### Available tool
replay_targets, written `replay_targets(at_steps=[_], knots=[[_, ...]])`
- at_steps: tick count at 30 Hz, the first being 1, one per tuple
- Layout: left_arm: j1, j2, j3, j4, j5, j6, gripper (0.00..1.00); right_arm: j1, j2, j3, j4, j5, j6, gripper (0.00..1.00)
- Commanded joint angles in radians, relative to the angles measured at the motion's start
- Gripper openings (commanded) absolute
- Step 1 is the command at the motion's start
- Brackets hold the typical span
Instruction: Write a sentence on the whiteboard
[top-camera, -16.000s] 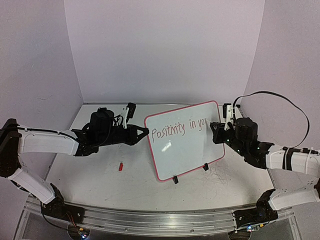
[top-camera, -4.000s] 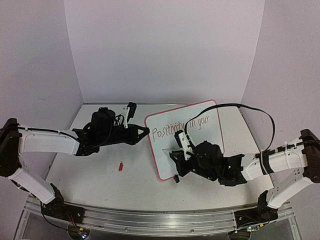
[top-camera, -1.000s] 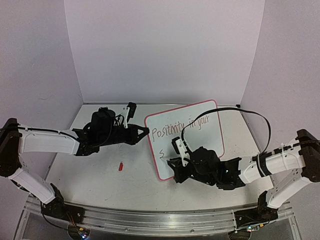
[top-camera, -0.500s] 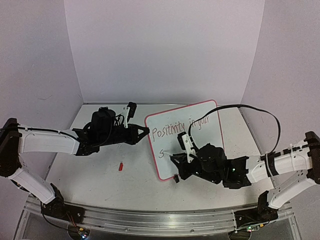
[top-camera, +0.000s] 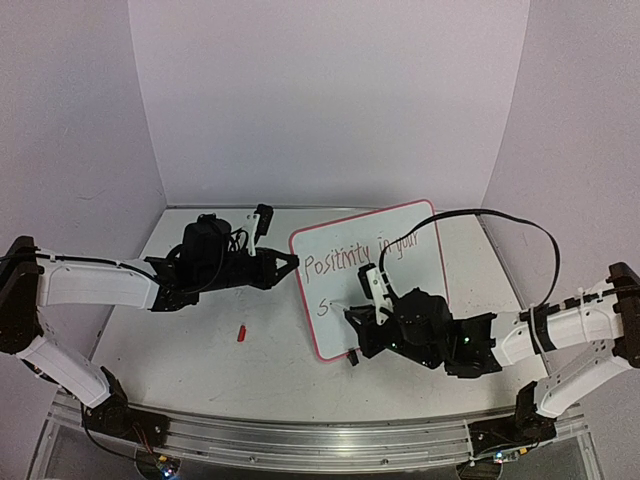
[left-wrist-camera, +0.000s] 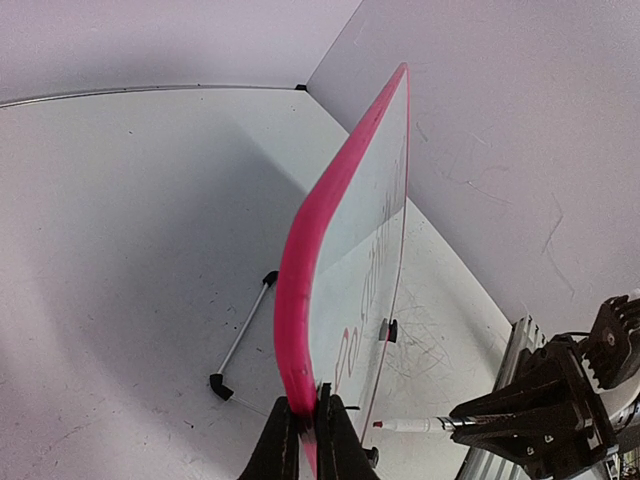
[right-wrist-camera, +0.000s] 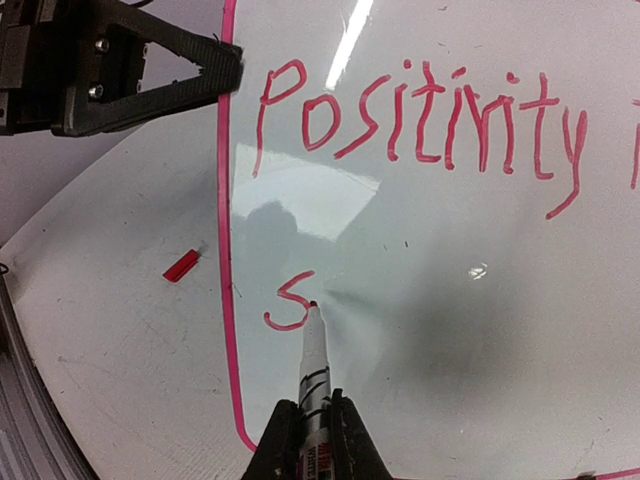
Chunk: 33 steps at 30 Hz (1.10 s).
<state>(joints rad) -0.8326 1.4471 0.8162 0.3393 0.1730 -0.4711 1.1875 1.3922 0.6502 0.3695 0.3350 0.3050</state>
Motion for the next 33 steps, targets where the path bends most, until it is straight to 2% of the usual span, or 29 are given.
replay_targets(at_steps=[1, 33], knots=[[0.002, 0.015, 0.030, -0.026, -0.043, 0.043, 0.00, -0.013, 0.011, 0.013, 0.019, 0.032, 0.011, 0.00], [0.003, 0.015, 0.033, -0.028, -0.044, 0.045, 0.00, -0.026, 0.061, 0.032, 0.028, -0.007, -0.013, 0.00]])
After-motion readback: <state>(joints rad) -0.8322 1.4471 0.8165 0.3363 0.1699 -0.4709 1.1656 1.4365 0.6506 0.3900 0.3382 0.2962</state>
